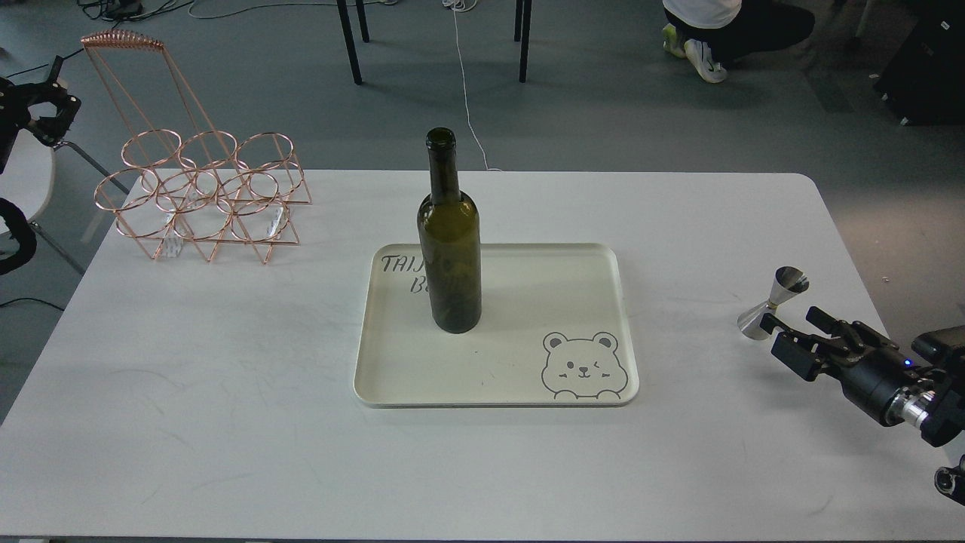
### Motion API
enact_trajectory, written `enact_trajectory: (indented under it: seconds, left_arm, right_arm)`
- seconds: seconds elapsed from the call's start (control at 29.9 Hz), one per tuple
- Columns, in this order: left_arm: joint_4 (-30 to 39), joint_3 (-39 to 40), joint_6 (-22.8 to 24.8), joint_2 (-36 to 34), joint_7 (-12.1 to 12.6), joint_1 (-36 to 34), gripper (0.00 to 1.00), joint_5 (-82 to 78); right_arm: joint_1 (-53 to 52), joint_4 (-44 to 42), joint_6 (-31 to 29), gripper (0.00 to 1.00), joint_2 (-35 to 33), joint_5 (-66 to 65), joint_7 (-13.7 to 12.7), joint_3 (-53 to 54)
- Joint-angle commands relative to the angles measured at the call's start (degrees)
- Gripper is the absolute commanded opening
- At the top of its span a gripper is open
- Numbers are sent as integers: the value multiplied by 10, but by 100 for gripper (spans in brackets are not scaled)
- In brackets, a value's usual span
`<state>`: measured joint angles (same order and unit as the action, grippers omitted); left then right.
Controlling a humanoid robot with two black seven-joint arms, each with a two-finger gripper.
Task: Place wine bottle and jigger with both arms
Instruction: 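Lift the jigger off the tray and lower it onto the table beside it, then open the right gripper and withdraw it from the jigger, then reach the left gripper to the green wine bottle neck and grasp it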
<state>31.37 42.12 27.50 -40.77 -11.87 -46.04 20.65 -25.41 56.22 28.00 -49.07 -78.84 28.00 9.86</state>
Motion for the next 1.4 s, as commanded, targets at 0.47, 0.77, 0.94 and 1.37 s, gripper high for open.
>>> enact_trajectory:
  seconds: [0.47, 0.77, 0.94, 1.37]
  left_arm:
    - [239, -50, 4, -168, 6, 7, 98, -148]
    - [448, -49, -40, -260, 0, 6, 98, -356]
    - [574, -49, -65, -270, 0, 4, 98, -579]
    - [681, -51, -74, -143, -7, 10, 94, -1128]
  right_arm:
    - [-135, 80, 0, 96, -174, 208, 0, 18]
    - [-216, 22, -118, 96, -97, 406, 0, 64]
    - [-214, -56, -218, 96, -33, 496, 0, 137]
    - [-229, -269, -512, 97, 78, 802, 0, 235]
